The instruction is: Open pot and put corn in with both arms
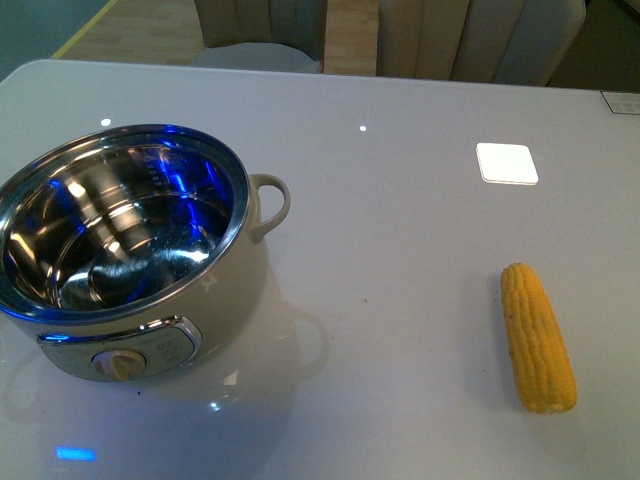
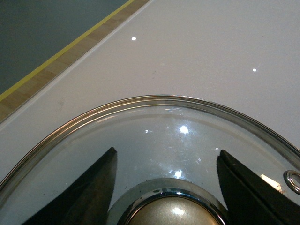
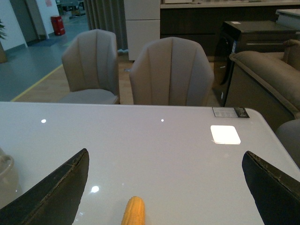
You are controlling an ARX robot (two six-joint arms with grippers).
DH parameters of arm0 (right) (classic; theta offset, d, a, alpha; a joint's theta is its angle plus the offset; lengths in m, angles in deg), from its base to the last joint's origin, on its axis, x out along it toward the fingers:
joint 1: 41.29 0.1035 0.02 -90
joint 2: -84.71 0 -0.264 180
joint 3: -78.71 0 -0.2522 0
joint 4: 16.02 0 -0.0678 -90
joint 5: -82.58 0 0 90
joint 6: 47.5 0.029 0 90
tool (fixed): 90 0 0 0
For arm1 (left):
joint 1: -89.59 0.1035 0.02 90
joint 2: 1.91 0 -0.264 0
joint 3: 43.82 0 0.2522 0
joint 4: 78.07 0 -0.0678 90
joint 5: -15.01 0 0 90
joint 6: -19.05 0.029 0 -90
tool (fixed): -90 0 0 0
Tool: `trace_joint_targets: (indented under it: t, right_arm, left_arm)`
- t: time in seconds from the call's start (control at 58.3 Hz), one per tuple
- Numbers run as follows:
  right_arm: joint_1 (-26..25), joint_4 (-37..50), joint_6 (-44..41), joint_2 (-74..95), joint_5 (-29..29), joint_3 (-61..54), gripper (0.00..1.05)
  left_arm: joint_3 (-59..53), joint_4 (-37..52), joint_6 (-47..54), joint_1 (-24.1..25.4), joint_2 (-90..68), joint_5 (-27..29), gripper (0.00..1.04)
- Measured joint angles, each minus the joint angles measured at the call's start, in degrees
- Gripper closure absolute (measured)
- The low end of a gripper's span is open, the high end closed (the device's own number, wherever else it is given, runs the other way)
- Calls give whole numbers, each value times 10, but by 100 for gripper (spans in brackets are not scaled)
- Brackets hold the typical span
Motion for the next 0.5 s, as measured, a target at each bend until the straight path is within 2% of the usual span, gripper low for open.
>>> trace_joint_targets:
  t: [0.086,0.12,0.498]
  right_arm:
    - [0,0,0,0,0,0,9]
    - [0,0,0,0,0,0,9]
    - [0,0,0,0,0,0,9]
  left_arm:
    - [-22,11,-1,0,24,8,10]
    - [-34,16,0,0,41,8,5]
    - [-163,-12,-65,-11,310,-18,7]
